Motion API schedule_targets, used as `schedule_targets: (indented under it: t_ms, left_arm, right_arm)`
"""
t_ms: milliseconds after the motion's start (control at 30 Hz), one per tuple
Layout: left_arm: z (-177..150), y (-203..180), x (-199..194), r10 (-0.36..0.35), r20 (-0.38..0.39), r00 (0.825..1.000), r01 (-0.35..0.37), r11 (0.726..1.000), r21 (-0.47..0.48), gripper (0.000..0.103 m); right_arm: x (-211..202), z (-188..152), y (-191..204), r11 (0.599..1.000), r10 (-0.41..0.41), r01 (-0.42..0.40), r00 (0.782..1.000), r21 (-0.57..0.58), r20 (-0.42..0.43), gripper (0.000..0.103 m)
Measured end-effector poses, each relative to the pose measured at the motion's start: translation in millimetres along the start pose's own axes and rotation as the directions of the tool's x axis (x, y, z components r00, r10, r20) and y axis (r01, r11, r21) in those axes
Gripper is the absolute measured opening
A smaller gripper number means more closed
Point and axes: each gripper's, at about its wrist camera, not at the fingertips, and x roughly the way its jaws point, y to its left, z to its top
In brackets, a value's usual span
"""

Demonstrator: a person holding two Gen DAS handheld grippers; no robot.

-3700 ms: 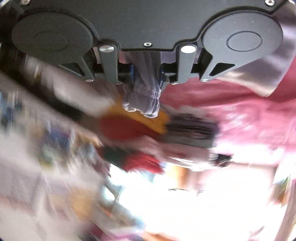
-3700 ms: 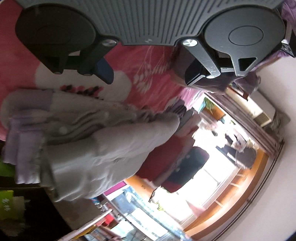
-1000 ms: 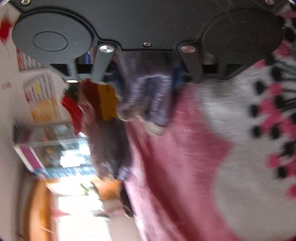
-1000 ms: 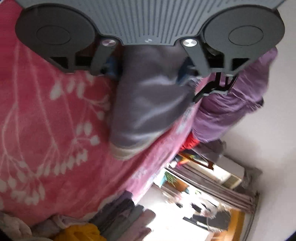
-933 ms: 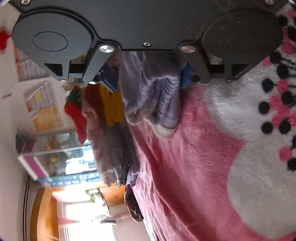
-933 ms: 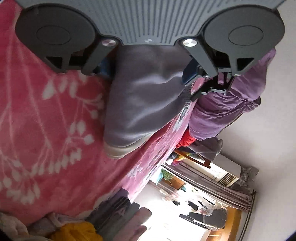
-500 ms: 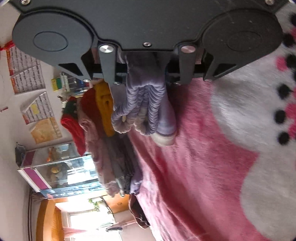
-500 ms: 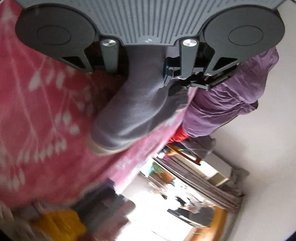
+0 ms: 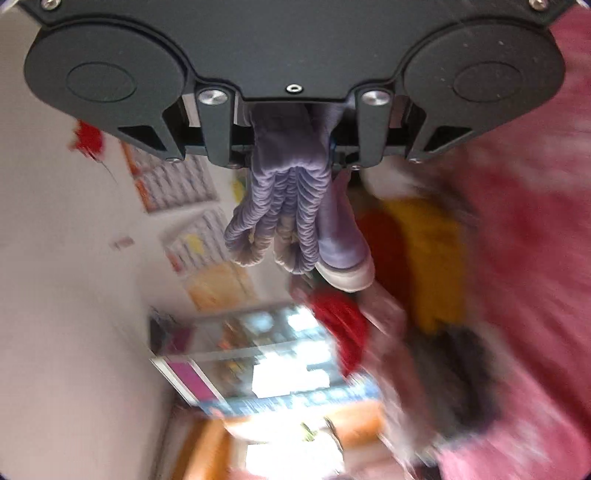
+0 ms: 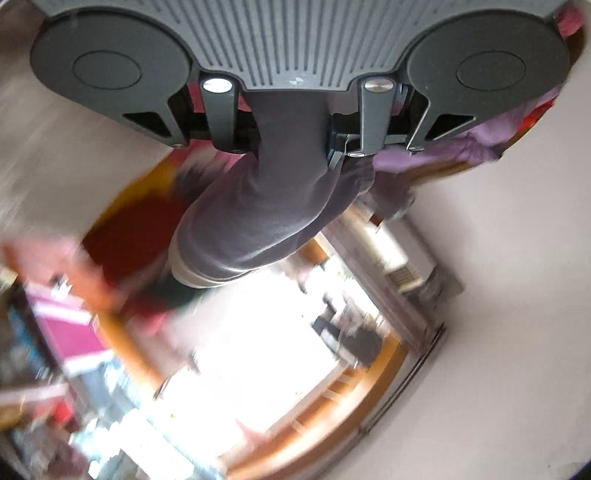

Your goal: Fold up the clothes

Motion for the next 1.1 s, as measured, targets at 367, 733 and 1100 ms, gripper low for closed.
schedule_targets:
  t_ms: [367, 733, 1100]
  left_arm:
    - [13.3, 42.8, 154.2, 0.304, -0.195, 0.933, -0.291, 0.952, 0.092, 0.044]
    - [6.5, -8.9, 50.2, 0.348, 0.067, 0.935, -0.349, 0.869, 0.352, 0.072]
    - [-74.1, 59.9, -129.2, 0.490, 0.097, 0.866, -0.500, 0.850, 0.169, 0.072]
  right_arm:
    - [2.7, 7.0, -129.5, 0.929, -0.328, 0.321, 0.945, 0.183, 0.011, 0.034]
    - [-26.9, -24.9, -104.4, 0.866, -0.499, 0.498, 0.857, 0.036, 0.133, 0.074]
    - [92.9, -28.2, -35.8, 0.577, -0.562, 0.288, 0.819, -0.764, -0.116, 0.095]
